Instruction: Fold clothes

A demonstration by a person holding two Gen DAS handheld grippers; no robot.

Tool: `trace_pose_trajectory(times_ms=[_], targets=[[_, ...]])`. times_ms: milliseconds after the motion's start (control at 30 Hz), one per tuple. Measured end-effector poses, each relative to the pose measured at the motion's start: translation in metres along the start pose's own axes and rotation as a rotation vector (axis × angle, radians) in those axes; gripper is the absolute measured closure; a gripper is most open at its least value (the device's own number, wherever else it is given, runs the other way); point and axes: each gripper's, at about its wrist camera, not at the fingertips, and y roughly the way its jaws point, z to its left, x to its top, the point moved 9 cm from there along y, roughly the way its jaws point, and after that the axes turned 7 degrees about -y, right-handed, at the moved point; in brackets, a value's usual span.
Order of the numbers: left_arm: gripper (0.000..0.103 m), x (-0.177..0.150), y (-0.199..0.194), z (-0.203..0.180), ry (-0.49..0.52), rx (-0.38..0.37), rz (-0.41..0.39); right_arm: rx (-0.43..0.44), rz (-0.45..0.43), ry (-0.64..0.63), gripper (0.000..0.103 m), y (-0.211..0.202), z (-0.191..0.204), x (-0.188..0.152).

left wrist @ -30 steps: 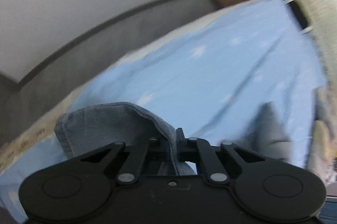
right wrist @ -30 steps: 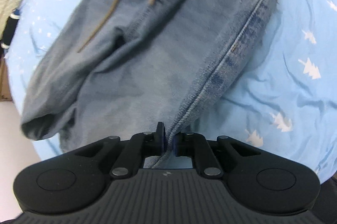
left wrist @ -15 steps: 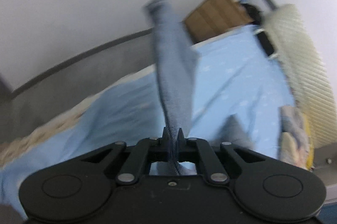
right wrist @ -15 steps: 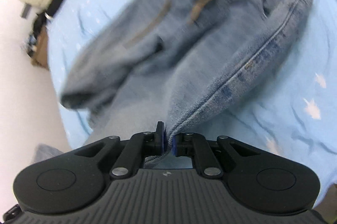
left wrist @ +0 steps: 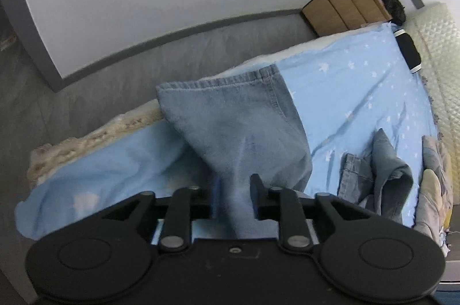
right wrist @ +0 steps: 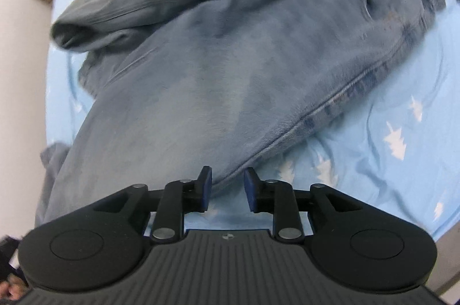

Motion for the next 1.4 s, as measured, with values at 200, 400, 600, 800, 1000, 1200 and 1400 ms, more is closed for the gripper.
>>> trace_pose_trajectory(times_ms=[200, 400, 600, 800, 1000, 1200, 1400], targets=[[0.065, -0.019, -0.041, -0.018, 0.087, 0.005, -0.049, 0.048, -0.051, -0.121, 0.076, -0.022, 0.022, -0.018], [0.061, -0.012, -0.049, -0.023, 0.237, -0.015, -0.02, 0.084, -0.084, -0.238, 0.076, -0.038, 0.06, -0.046], [0.058, 0.021, -0.032, -0.012, 0.389, -0.062, 0.067, 0.074, -0.148, -0.201, 0.076, -0.035, 0.112, -0.082], [0.058, 0.072, -0.017, 0.004, 0.518, -0.059, 0.174, 0.076, -0.172, 0.002, 0.076, -0.025, 0.171, -0.137], [0.057, 0.111, 0.001, -0.019, 0.609, -0.083, 0.231, 0.096, -0.163, 0.086, 0.074, -0.019, 0.217, -0.159], [0.057, 0.135, 0.02, -0.059, 0.65, -0.116, 0.237, 0.165, -0.157, 0.139, 0.074, 0.008, 0.251, -0.141], [0.052, 0.15, 0.064, -0.097, 0.78, -0.109, 0.289, 0.177, -0.125, 0.162, 0.07, 0.028, 0.287, -0.145]])
